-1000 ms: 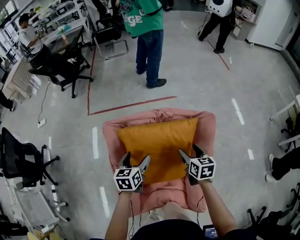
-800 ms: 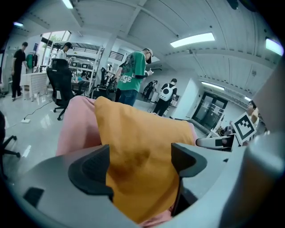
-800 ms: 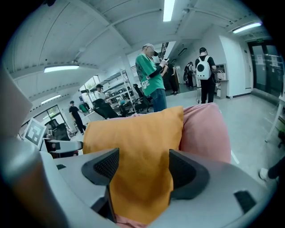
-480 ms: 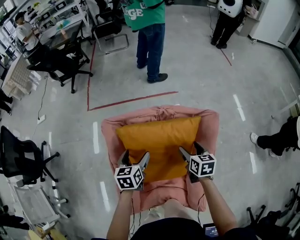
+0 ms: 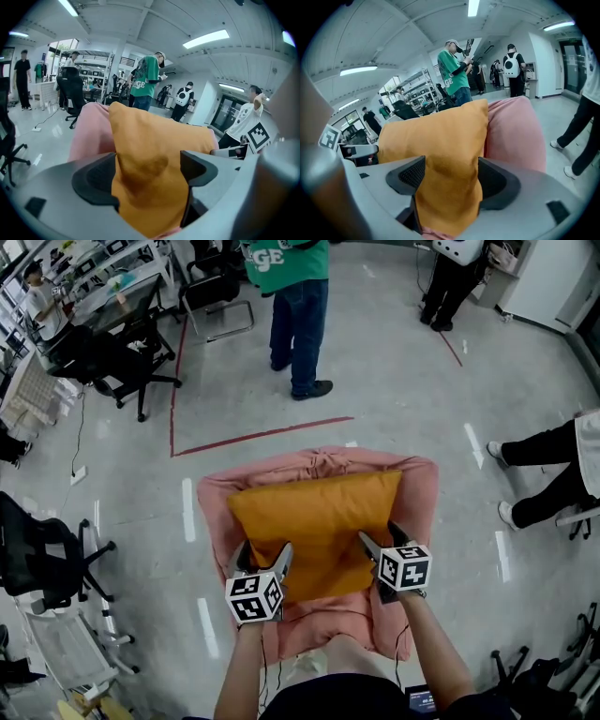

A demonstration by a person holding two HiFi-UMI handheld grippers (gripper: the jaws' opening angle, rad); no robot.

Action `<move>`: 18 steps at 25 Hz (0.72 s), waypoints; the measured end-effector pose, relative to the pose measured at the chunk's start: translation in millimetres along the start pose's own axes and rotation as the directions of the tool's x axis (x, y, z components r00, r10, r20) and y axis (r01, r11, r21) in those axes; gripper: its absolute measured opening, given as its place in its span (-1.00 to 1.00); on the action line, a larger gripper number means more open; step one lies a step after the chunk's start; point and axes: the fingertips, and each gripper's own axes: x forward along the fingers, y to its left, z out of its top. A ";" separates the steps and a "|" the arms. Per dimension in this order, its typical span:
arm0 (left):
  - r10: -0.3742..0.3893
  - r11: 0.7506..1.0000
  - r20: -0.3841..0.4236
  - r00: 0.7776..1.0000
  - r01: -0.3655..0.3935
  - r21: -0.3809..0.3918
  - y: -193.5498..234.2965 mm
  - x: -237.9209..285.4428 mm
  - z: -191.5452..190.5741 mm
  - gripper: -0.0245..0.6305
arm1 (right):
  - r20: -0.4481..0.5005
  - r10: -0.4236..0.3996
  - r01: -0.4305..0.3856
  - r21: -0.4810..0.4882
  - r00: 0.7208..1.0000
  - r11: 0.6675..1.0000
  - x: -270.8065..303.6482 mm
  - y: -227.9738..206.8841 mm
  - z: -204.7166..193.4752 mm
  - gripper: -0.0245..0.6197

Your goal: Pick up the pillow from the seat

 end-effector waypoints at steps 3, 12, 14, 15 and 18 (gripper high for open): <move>0.018 0.999 -0.013 1.000 -0.018 -0.030 10.4 0.2 -6.1 0.37 | -0.007 0.000 0.000 0.003 1.000 1.000 3.0 -2.1 -0.6 0.10; -0.018 1.000 -0.084 0.996 0.019 0.005 11.3 29.5 -16.1 0.37 | -0.035 0.011 -0.012 -0.015 0.999 1.000 20.3 -6.6 -0.5 0.10; -0.030 0.999 -0.093 0.995 0.032 0.014 10.6 32.1 -15.1 0.37 | -0.039 0.025 -0.026 -0.020 0.999 0.999 22.2 -6.1 0.3 0.10; -0.040 0.999 -0.097 0.995 0.041 0.015 10.6 33.2 -14.9 0.36 | -0.041 0.034 -0.034 -0.022 0.999 0.999 23.4 -5.4 0.8 0.10; -0.062 0.998 -0.102 0.993 0.063 0.012 10.4 36.8 -15.2 0.36 | -0.042 0.050 -0.051 -0.026 0.998 0.998 26.3 -4.9 1.2 0.10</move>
